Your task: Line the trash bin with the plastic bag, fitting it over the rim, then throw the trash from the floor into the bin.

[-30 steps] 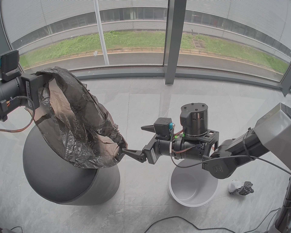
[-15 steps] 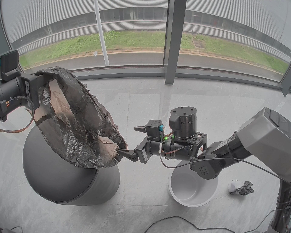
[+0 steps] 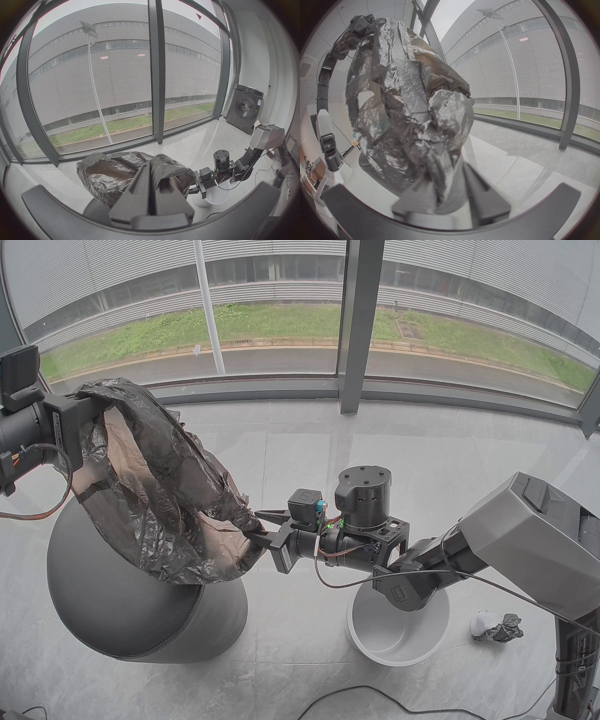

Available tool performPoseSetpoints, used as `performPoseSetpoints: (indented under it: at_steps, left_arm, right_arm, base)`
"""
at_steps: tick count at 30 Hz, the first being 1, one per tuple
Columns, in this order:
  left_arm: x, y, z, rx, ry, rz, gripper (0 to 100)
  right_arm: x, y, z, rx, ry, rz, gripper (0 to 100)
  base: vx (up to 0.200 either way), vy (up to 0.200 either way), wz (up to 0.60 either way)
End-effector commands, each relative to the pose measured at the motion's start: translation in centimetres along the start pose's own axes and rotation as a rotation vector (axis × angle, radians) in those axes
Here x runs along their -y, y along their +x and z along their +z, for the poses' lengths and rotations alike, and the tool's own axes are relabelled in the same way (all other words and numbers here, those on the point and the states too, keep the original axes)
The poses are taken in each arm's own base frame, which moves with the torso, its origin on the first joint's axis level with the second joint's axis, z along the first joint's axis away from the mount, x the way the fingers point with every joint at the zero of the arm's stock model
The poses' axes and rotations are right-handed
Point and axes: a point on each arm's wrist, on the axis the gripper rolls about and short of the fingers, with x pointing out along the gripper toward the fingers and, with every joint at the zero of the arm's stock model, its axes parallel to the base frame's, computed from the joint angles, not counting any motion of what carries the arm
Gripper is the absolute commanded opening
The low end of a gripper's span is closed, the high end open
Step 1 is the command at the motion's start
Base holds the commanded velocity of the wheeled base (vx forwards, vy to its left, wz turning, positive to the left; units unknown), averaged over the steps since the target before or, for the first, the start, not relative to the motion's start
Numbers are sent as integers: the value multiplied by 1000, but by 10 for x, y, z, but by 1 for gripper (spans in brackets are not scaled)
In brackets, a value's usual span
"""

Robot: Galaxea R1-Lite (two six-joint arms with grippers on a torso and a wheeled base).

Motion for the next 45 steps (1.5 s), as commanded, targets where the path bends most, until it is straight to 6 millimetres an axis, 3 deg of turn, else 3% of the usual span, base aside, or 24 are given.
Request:
performPoseSetpoints:
  at_steps: [1,8,9,12,17,23,26,27,32,40,45]
  left_arm:
    - [1,1,-1,0,-1,-28,0]
    - [3,8,-4,-5,-14,-107,0]
    - [4,16,-7,-17,-41,-164,0]
    - [11,28,-14,-39,-118,-347,0]
    - [23,61,-30,-105,-248,-524,0]
    - [33,121,-56,-84,-463,-560,0]
    - [35,139,-68,-77,-519,-549,0]
    - [35,149,-80,-73,-534,-549,0]
    - [47,155,-107,-155,-539,-617,0]
    - [57,167,-124,-165,-537,-635,0]
    - [64,165,-123,-170,-533,-658,0]
  right_arm:
    - [-4,-17,13,5,-1,0,0]
    - [-16,-78,61,42,-8,-1,0]
    - [-23,-102,72,34,11,16,0]
    - [-40,-144,84,-18,61,33,0]
    - [-53,-185,95,-92,110,25,0]
    - [-53,-181,96,-129,169,-80,0]
    - [-57,-177,97,-132,186,-92,0]
    - [-61,-177,96,-138,189,-94,0]
    - [-66,-185,93,-155,190,-119,0]
    - [-74,-204,76,-206,200,-119,0]
    - [-78,-213,69,-225,206,-117,0]
  base:
    - [0,0,0]
    - [0,0,0]
    - [0,0,0]
    - [0,0,0]
    - [0,0,0]
    - [0,0,0]
    - [0,0,0]
    - [0,0,0]
    - [0,-160,0]
    - [0,-200,0]
    - [0,-200,0]
